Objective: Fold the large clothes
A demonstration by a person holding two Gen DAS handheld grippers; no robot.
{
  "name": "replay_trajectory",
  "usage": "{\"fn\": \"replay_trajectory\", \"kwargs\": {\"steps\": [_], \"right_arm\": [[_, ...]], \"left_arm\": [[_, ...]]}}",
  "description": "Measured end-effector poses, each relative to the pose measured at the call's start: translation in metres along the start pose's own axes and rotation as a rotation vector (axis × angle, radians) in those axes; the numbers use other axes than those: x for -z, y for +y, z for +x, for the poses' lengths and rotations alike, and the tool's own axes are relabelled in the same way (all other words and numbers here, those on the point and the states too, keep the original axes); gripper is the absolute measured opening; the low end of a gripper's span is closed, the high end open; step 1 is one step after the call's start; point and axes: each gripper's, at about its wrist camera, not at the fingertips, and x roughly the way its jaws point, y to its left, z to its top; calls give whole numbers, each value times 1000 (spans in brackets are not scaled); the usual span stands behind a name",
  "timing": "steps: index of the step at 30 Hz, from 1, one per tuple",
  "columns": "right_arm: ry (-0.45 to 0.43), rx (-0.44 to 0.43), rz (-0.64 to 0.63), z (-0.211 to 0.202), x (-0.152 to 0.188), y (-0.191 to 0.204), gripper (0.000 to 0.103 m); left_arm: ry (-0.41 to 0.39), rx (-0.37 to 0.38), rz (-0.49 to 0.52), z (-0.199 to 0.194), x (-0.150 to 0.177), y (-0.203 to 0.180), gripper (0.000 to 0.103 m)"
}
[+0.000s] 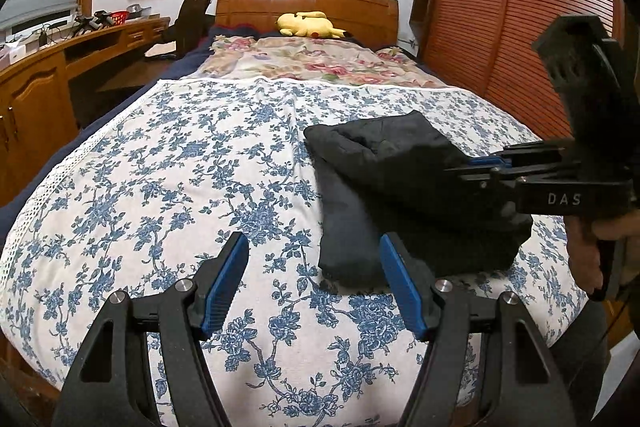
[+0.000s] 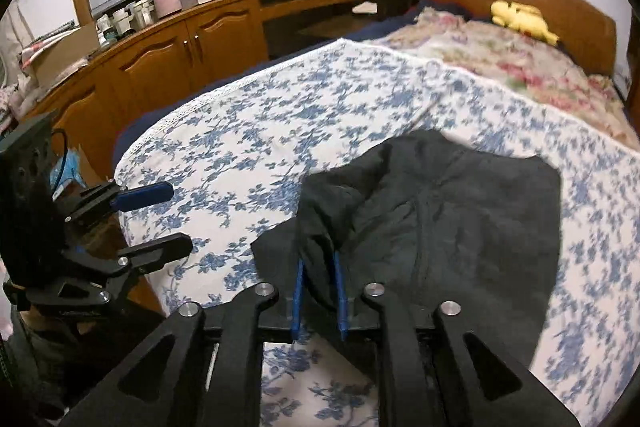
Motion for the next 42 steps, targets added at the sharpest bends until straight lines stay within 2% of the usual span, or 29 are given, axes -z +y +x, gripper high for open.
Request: {"fn": "replay_trajectory", "kwargs": {"steps": [2, 4, 5, 9, 13, 14, 15, 17, 20, 23, 28, 32, 36, 40, 42], "right_arm": [[-10, 2, 6, -4, -10, 6, 31], [-43, -2, 7, -19, -12, 10, 47], [-61, 4, 7, -28, -10, 9, 48], [-102, 70, -6, -53, 13, -3, 48], [-83, 155, 16, -61, 44, -26, 47], [-84, 168, 24, -62, 52, -33, 45], [-83, 181, 31, -61, 56, -38, 37], [-71, 199, 59, -59, 66, -49, 33], [-35, 201, 92, -50, 76, -59, 30], [28, 141, 107, -23, 84, -64, 30], [-17, 110, 79, 5, 87, -55, 31], [-11, 76, 47, 17, 82, -57, 31], [2, 62, -7, 4, 74, -64, 31], [-74, 68, -8, -14, 60, -83, 31], [-75, 82, -5, -8, 57, -96, 34]], "left_arm": [[-5, 5, 4, -1, -1, -1, 69], [-10, 11, 8, -3, -2, -5, 69], [-14, 15, 10, -4, -2, -7, 69], [-35, 35, 26, -6, -5, -15, 69], [-46, 42, 32, -7, -6, -19, 69], [-48, 45, 30, -7, -7, -20, 69], [-50, 47, 29, -8, -7, -21, 69], [-55, 48, 34, -9, -7, -24, 69], [-60, 45, 37, -7, -8, -27, 69], [-52, 40, 41, -3, -9, -30, 69], [-42, 15, 61, 4, -7, -36, 69], [-29, 1, 68, 8, -5, -38, 69], [-17, -14, 81, 12, -3, -43, 69], [-7, -32, 63, 17, 1, -45, 69], [-1, -42, 54, 21, 3, -47, 69]]}}
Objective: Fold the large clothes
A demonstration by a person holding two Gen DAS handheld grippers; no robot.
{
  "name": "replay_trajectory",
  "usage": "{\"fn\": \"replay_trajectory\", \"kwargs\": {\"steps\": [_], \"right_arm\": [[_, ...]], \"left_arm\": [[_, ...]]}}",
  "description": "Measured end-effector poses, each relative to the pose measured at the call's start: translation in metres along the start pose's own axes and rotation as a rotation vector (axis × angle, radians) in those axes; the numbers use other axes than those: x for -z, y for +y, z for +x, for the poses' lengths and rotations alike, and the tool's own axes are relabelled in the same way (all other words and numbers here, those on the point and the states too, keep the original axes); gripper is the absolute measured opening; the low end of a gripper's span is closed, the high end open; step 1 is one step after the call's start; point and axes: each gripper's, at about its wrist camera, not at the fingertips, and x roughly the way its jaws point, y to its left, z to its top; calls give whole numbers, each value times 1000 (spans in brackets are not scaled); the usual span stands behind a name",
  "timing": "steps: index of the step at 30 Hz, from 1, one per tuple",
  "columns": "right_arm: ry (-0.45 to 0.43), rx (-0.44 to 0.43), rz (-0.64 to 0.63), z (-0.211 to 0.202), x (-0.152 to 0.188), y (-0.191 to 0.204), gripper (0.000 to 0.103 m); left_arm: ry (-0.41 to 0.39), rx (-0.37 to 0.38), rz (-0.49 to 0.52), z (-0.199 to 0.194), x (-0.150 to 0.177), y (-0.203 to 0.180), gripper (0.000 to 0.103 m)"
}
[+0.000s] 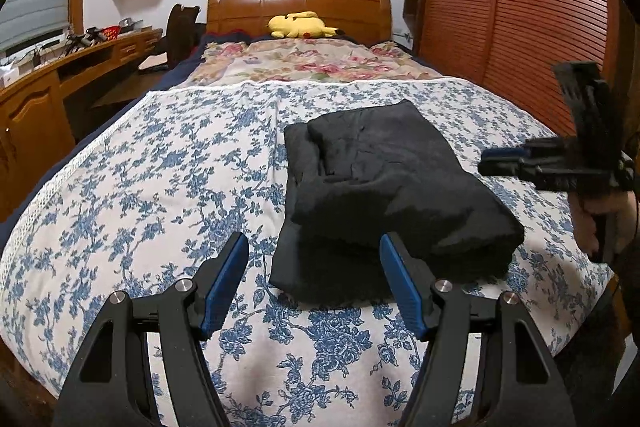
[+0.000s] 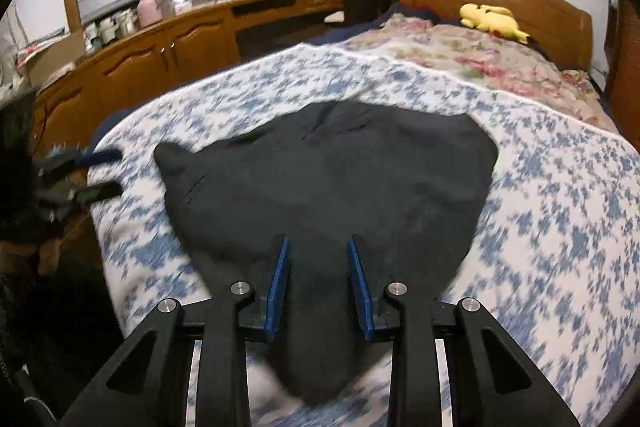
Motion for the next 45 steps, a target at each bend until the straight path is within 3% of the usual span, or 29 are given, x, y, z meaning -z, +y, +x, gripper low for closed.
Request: {"fn": "replay_trajectory", "kwargs": {"steps": [3, 9, 14, 21, 25, 32, 42, 45], "right_arm": [[26, 33, -27, 20, -4, -15, 39], [84, 93, -20, 65, -16, -50, 62], [88, 148, -18, 95, -30, -73, 65], [65, 158, 34, 139, -50, -100, 79], [73, 104, 88, 166, -53, -117, 91], [99, 33, 147, 193, -34, -127, 93], [95, -17, 208, 194, -23, -140, 93], [96, -9, 206, 192, -22, -137, 93]], "left_arm": [[27, -24, 1, 11, 2, -2, 69], [84, -50, -3, 35, 4, -2, 69], [101, -63, -16, 46, 4, -1, 69], [119, -81, -39, 57, 4, 4, 69], [147, -98, -55, 66, 8, 11, 69], [149, -108, -83, 68, 11, 16, 69], [161, -75, -138, 71, 17, 22, 69], [160, -64, -135, 71, 17, 19, 58]]}}
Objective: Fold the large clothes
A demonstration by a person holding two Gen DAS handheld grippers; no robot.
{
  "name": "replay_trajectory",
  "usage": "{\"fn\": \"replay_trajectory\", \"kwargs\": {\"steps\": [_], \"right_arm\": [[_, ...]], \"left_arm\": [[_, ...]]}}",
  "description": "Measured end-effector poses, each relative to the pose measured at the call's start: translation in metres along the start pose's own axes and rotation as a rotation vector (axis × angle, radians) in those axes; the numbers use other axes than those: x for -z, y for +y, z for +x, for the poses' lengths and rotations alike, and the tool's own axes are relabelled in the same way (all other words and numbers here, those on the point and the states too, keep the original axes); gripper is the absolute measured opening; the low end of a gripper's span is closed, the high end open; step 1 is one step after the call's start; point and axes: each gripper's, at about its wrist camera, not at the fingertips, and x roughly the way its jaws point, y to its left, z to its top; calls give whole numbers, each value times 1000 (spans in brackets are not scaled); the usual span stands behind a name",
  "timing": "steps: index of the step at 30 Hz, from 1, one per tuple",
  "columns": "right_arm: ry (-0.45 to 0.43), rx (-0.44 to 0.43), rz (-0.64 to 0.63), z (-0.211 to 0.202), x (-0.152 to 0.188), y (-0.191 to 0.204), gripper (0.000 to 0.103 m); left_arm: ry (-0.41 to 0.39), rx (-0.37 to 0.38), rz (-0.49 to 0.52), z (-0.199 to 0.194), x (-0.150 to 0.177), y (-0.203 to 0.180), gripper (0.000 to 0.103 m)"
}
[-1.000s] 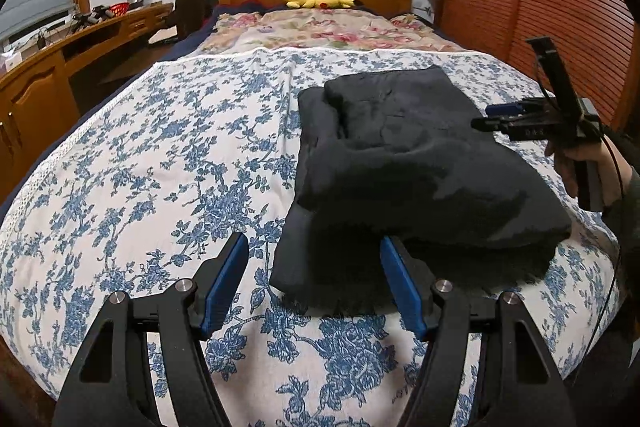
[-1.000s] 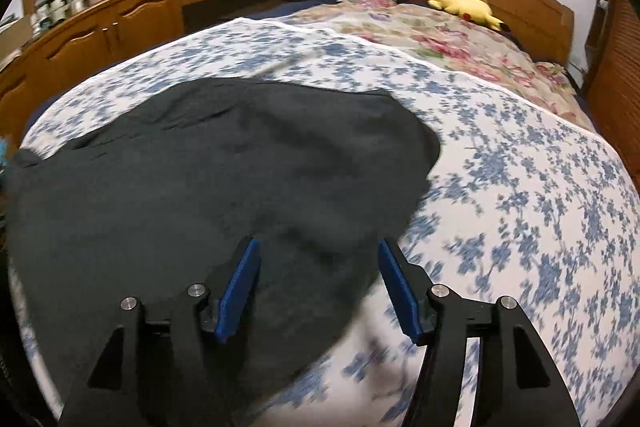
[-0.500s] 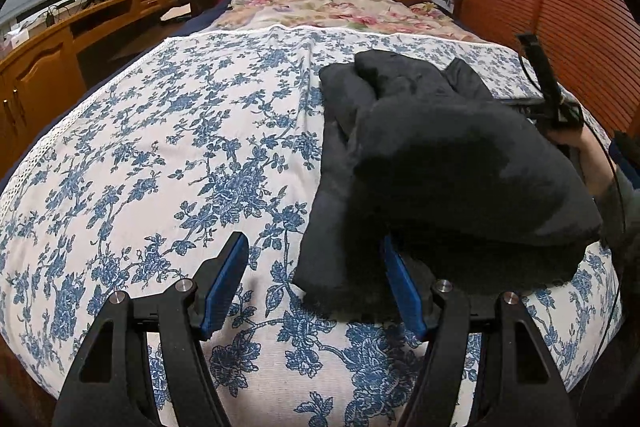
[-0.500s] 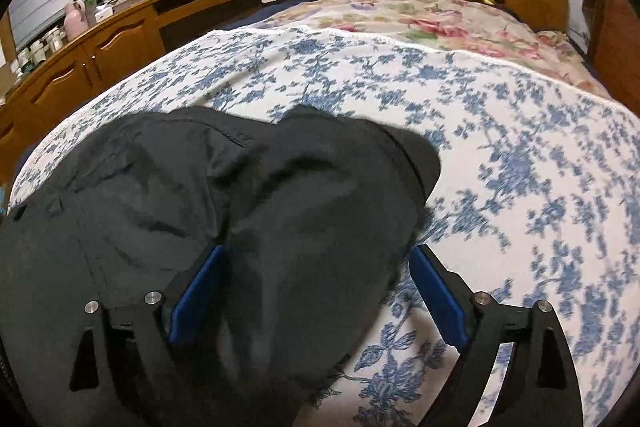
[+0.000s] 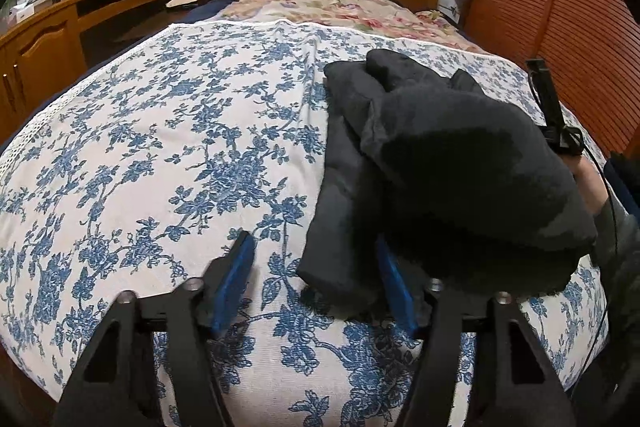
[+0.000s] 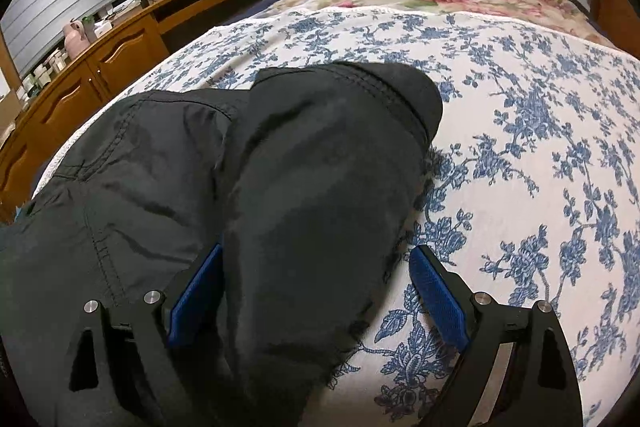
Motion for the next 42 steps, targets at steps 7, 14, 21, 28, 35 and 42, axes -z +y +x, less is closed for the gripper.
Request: {"fn": "replay_trajectory", "kwargs": {"steps": [7, 14, 21, 28, 35, 42], "right_arm": [[2, -10, 8, -1, 1, 1, 93], [21, -37, 28, 0, 0, -1, 92], [22, -78, 26, 0, 1, -1, 78], [3, -93, 31, -6, 4, -5, 60], [-52, -60, -1, -18, 6, 2, 41], [-133, -95, 0, -41, 7, 4, 37]], "left_arm": [[19, -4, 23, 6, 2, -8, 47], [37, 2, 30, 9, 2, -13, 40], [61, -2, 27, 12, 4, -12, 40], [70, 48, 13, 7, 4, -13, 14], [-16, 56, 20, -15, -5, -16, 8], [-57, 54, 36, -30, -18, -25, 7]]}}
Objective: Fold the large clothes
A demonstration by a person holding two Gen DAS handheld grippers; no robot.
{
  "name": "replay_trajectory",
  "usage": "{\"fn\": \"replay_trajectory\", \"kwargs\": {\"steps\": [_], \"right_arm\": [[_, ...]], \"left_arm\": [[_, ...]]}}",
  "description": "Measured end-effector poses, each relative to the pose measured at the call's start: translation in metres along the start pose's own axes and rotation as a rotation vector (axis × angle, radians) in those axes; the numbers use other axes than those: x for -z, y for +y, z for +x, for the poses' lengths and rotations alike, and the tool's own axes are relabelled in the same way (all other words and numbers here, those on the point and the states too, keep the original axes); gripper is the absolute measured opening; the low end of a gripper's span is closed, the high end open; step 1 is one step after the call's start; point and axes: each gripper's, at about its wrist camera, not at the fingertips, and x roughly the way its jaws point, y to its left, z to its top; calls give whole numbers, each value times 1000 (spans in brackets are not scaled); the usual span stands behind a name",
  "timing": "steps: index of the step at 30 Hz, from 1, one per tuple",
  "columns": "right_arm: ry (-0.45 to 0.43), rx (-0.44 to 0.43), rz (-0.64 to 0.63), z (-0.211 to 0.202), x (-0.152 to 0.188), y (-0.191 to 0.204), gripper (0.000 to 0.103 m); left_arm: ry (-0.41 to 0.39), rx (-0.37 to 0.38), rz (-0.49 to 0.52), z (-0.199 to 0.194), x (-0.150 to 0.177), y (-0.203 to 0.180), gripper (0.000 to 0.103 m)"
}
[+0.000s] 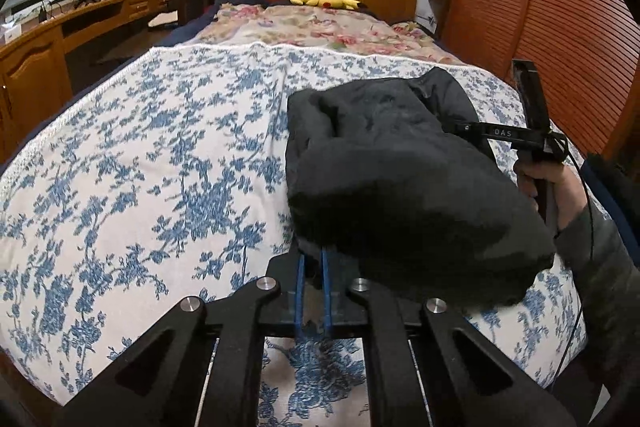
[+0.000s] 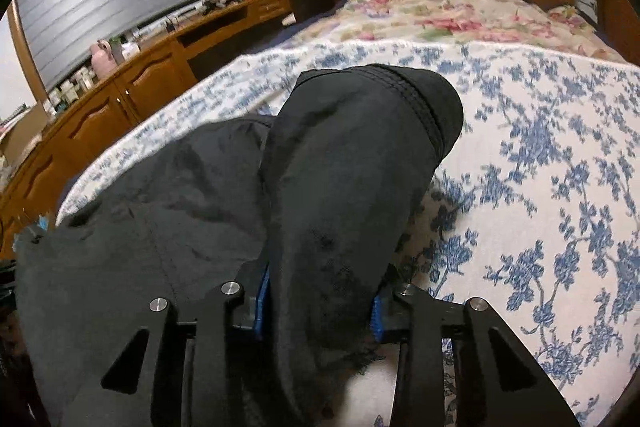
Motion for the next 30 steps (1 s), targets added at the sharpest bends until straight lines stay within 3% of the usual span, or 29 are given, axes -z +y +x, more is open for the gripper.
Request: {"fn": "replay_trajectory", "kwargs": {"steps": [6, 21, 30], "right_arm": [[-49, -30, -8, -17, 1, 2, 36], [-39, -19, -9, -18, -2, 5, 36], [-38, 10, -15, -26, 17, 33, 36]], "left_arm": [[-34, -13, 2, -13, -8, -12, 7], [-73, -13, 40, -27, -18, -22, 7], [-127, 21, 32, -52, -12, 2, 7]]}}
